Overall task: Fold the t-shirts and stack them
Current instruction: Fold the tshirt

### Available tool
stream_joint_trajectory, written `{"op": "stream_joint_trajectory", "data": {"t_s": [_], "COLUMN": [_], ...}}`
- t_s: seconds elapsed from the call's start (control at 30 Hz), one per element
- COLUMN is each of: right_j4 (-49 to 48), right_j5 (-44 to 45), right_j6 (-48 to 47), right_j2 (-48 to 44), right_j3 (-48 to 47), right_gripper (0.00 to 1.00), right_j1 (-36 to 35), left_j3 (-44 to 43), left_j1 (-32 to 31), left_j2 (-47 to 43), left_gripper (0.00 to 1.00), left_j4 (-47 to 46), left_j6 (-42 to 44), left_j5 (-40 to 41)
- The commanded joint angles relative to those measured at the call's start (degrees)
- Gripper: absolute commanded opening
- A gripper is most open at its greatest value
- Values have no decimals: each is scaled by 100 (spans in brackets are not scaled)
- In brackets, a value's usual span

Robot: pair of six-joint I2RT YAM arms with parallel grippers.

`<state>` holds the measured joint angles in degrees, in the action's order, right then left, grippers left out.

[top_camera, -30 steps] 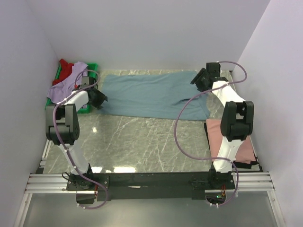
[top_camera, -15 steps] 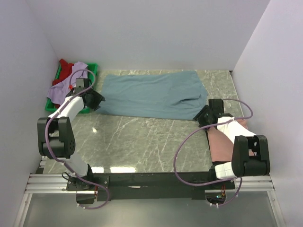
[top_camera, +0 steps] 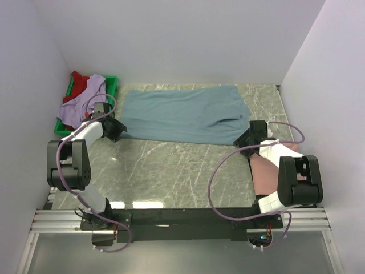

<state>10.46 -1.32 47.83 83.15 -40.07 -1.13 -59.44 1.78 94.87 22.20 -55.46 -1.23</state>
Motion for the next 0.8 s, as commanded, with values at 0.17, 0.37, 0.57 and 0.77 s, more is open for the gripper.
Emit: {"op": "stream_joint_trajectory", "data": {"t_s": [0.17, 0.37, 0.57, 0.77], "right_j4": [-307, -404, -483, -553], "right_j5": [422, 431, 229, 150], "right_j6": [16, -81, -134, -82], "right_j2": [148, 131, 245, 385], "right_j3": [70, 219, 167, 61], "right_gripper": [57, 58, 58, 58], "right_j1": [252, 560, 710, 710], "left_j3": [55, -6, -33, -15], "left_j1": [15, 33, 42, 33], "left_j2": [190, 163, 163, 120], "left_gripper": [49, 50, 50, 48], "left_j4": [-435, -471, -400, -242], "left_j6": [-149, -158, -167, -184], "left_j5": [308, 422, 554, 1019]}}
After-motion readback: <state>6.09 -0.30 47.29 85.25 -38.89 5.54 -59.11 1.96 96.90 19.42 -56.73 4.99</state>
